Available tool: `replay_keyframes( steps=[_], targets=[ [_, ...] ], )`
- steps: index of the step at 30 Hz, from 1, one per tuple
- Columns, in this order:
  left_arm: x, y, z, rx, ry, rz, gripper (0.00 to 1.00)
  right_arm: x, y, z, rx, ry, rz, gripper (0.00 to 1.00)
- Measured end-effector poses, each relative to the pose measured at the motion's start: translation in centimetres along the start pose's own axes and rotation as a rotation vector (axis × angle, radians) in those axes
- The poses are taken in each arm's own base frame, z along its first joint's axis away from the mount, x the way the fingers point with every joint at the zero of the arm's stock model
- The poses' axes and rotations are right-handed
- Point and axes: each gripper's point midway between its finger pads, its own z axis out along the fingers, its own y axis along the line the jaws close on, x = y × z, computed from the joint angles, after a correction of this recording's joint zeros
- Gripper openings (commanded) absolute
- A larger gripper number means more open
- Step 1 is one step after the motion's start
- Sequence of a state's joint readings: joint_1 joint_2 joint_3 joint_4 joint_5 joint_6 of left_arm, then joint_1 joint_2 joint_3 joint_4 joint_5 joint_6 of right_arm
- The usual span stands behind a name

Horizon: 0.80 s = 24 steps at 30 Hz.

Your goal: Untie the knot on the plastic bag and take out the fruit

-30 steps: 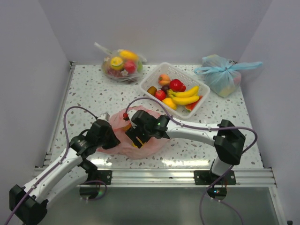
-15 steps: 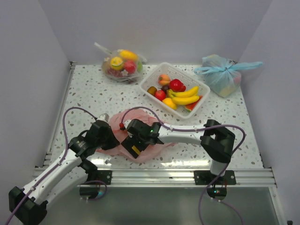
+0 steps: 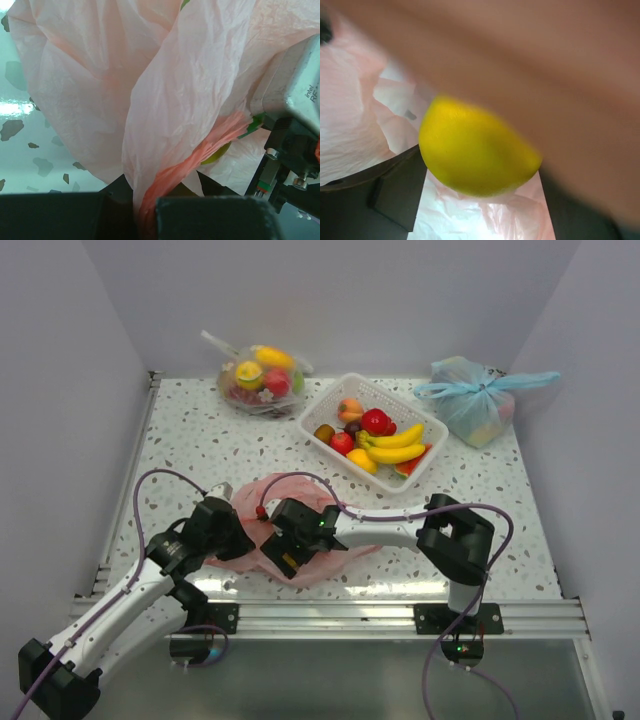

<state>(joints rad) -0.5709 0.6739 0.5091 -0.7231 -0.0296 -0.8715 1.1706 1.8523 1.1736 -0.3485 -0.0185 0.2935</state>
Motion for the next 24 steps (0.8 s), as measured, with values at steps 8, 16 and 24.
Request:
replay_keyframes(
  steps=[8, 16, 24],
  targets=[
    [0.0, 0.0, -0.1, 0.004, -0.004, 0.0, 0.03, -1.3, -0.3, -0.5, 0.023, -0.055, 0.006, 0.9],
    [0.0, 0.0, -0.1, 0.004, -0.004, 0.0, 0.03, -2.6, -1.7, -1.0, 0.091, -0.107, 0.033, 0.78],
    [0.0, 0.0, -0.1, 0.004, -0.004, 0.0, 0.03, -2.9, -2.5, -1.2, 0.129, -0.139, 0.046, 0.38]
  ],
)
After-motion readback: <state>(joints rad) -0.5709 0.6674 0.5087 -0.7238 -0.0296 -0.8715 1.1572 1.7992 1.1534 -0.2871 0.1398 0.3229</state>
